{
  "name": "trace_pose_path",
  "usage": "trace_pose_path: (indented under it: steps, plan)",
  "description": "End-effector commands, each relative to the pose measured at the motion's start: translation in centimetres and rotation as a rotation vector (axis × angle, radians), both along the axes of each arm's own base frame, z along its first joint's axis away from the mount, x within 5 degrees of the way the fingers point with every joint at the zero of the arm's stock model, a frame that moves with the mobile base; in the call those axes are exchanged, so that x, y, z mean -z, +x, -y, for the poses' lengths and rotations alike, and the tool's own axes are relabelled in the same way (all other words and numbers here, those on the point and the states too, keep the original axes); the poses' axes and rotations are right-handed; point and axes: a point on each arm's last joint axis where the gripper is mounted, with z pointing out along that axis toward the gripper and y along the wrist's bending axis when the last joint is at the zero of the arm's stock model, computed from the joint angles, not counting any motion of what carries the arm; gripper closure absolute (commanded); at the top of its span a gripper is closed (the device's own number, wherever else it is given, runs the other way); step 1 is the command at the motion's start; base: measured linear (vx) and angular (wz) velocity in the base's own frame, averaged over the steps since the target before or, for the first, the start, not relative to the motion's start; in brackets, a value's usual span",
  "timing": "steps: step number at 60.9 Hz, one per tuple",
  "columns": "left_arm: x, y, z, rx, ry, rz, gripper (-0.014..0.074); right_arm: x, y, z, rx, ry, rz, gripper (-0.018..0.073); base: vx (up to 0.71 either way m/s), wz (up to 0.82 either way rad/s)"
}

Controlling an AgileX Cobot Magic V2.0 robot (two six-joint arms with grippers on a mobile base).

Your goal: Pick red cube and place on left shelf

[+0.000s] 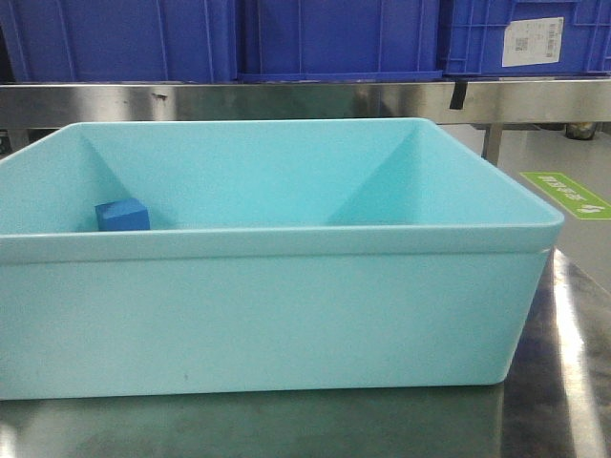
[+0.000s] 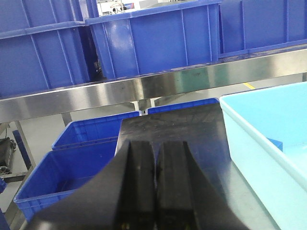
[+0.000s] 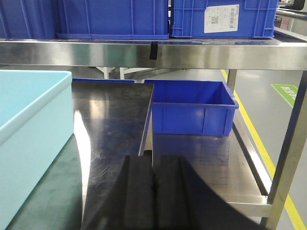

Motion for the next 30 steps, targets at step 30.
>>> trace_pose_path:
  steps: [30]
  plan:
    - [-0.03,0.1,-0.01,-0.001,-0.008,0.06,0.0491,-1.75,-0.3,0.03,0.004,-0.008,0.131,0.051,0.0,0.0]
